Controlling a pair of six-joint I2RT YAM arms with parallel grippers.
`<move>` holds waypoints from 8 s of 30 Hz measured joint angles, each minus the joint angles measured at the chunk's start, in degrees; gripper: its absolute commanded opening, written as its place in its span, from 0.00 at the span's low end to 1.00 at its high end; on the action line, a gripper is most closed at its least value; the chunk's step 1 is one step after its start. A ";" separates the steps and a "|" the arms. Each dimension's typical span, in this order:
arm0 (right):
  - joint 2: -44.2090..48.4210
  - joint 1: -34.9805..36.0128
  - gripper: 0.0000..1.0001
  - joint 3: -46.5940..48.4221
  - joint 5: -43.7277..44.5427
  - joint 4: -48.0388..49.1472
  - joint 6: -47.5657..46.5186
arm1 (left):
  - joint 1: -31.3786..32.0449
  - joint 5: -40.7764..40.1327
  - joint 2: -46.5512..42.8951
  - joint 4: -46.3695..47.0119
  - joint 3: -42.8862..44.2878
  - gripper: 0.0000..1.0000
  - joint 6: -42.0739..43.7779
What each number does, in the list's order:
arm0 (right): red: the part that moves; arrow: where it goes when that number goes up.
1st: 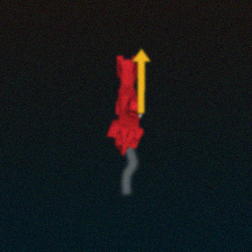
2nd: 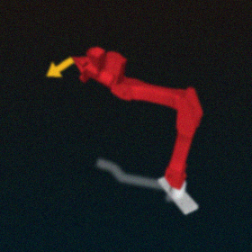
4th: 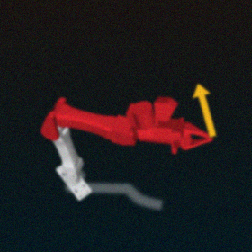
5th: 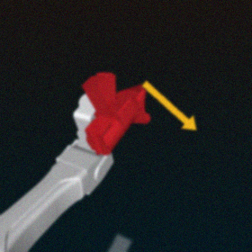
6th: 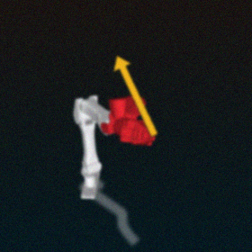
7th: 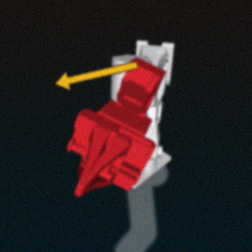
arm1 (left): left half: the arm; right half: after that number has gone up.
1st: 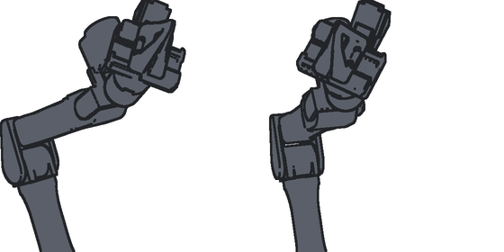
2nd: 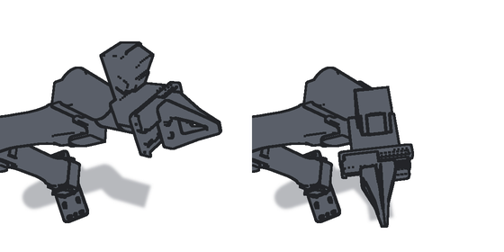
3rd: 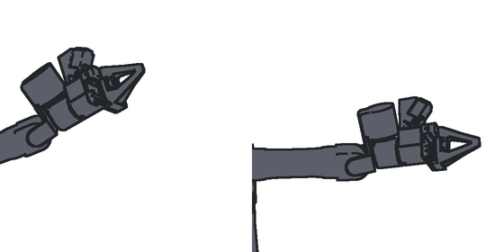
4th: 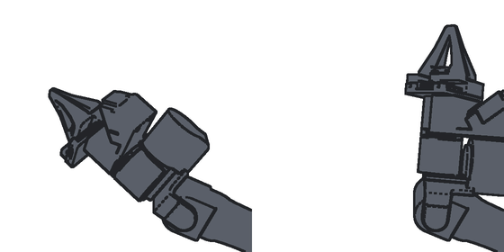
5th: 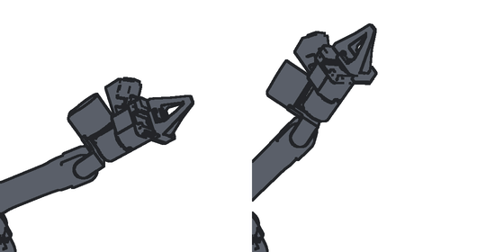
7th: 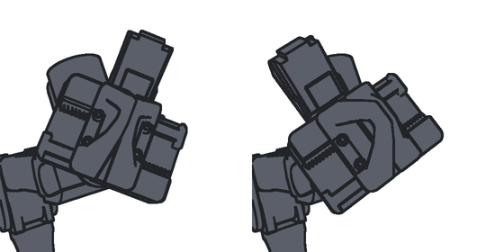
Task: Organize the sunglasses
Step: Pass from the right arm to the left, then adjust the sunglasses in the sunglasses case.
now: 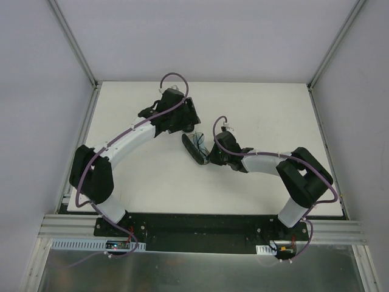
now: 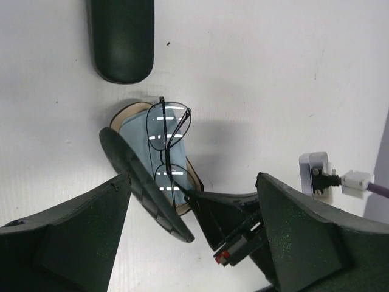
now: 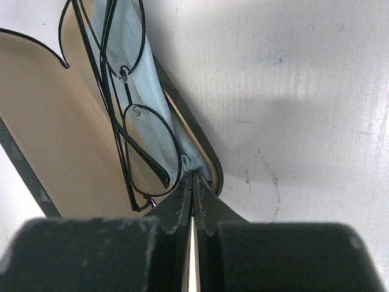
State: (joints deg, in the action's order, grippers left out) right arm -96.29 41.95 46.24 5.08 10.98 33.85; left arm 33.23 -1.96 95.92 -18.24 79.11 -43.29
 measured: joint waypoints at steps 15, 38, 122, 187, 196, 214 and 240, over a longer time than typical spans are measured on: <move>-1.07 -0.31 0.01 0.00 -1.16 1.01 0.07 | -7.10 14.12 -19.34 11.87 -29.51 0.70 -4.07; -1.38 -0.46 0.01 0.00 -1.53 1.68 0.26 | -8.96 27.04 -10.25 42.45 -40.92 0.71 -12.61; 14.97 -4.09 0.26 -9.16 -2.56 -2.10 -1.46 | -12.74 46.05 12.00 52.74 -30.08 0.50 -13.49; -6.25 -5.53 0.06 6.97 -17.99 -0.02 -0.15 | -10.64 50.90 9.38 58.47 -36.20 0.42 -8.09; -6.34 -5.42 0.01 7.02 -18.03 -0.04 -0.72 | -10.69 50.93 9.38 58.29 -36.20 0.41 -8.09; -6.29 -7.19 0.01 2.23 -24.74 9.22 1.16 | -10.82 51.04 9.38 58.29 -36.20 0.41 -8.09; -6.71 -7.65 0.27 -0.28 -26.69 15.63 4.11 | -11.23 51.39 9.38 58.31 -36.20 0.41 -8.13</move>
State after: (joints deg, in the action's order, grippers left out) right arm -103.00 34.30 45.95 -21.61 26.61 37.95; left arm 22.00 49.43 105.30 40.07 42.92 -51.42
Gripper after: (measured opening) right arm 0.241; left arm 0.578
